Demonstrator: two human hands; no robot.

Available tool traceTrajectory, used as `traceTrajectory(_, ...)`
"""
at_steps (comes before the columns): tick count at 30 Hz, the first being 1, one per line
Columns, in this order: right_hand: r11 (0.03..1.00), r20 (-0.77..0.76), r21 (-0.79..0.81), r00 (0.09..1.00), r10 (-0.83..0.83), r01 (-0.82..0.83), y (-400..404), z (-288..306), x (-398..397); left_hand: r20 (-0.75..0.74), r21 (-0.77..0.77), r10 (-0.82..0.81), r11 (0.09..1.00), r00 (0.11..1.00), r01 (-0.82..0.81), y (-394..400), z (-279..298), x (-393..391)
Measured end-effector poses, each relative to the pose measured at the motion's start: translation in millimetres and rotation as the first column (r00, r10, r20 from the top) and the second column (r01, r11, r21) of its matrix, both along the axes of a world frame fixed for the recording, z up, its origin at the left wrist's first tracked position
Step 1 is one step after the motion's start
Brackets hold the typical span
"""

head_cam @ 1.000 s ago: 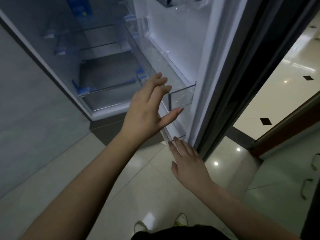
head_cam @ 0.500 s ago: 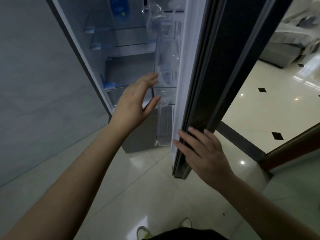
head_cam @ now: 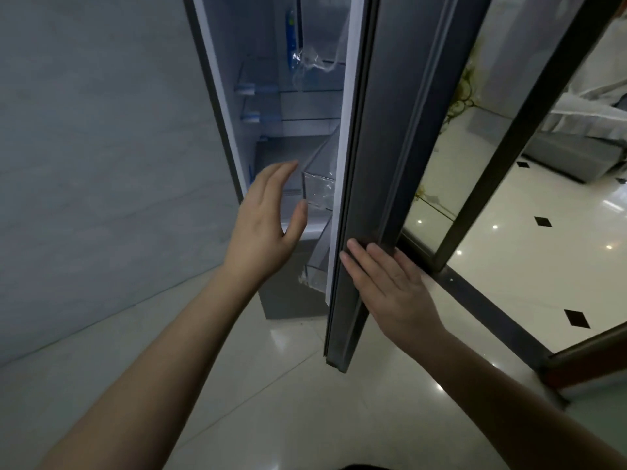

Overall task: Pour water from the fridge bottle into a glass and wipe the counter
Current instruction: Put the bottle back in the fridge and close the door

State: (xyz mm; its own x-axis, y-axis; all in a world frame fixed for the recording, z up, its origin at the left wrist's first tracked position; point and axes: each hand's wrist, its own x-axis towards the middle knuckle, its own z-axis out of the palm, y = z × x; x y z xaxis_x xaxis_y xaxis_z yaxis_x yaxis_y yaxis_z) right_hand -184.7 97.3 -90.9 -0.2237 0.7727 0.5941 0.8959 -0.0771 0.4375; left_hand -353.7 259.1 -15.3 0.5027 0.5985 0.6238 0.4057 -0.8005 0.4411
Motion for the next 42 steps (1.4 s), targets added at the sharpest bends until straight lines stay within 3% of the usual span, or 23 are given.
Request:
traceTrajectory(6, 1.0, 0.075, -0.009, 0.997, 0.011, -0.011, 51.4, -1.2, -29.6, 0.116, 0.166, -0.1, 0.983, 0.988, 0.08, -6.2, 43.9, -25.4)
traceTrajectory(13, 0.997, -0.016, -0.002, 0.997, 0.081, -0.081, 104.2, -4.7, -54.4, -0.03, 0.304, -0.15, 0.941, 0.988, 0.152, 13.1, 73.7, -30.6)
traceTrajectory(18, 0.995, -0.019, -0.062, 0.997, 0.08, -0.081, 125.1, -5.5, -68.8, -0.158, 0.446, -0.049, 0.887, 0.986, 0.115, 36.9, 78.3, -36.7)
traceTrajectory(25, 0.991, 0.013, -0.132, 1.0, 0.001, 0.001, 142.1, -16.0, -71.2, -0.206, 0.434, 0.08, 0.901, 0.975, 0.018, 68.3, 64.5, -40.4)
traceTrajectory(28, 0.978, -0.016, -0.198, 0.998, 0.06, -0.062, 158.2, -18.4, -66.2, -0.196, 0.41, 0.126, 0.912, 0.972, -0.035, 80.2, 59.9, -40.0)
traceTrajectory(32, 0.969, -0.093, -0.136, 0.976, 0.196, -0.207, 186.3, -12.6, -57.4, -0.133, 0.35, 0.119, 0.935, 0.984, -0.066, 105.9, 59.6, -38.9)
traceTrajectory(42, 0.938, -0.233, -0.251, 0.955, 0.182, -0.24, 264.3, -9.2, -26.1, -0.155, 0.184, 0.284, 0.949, 0.946, -0.255, 163.2, 62.4, -30.0)
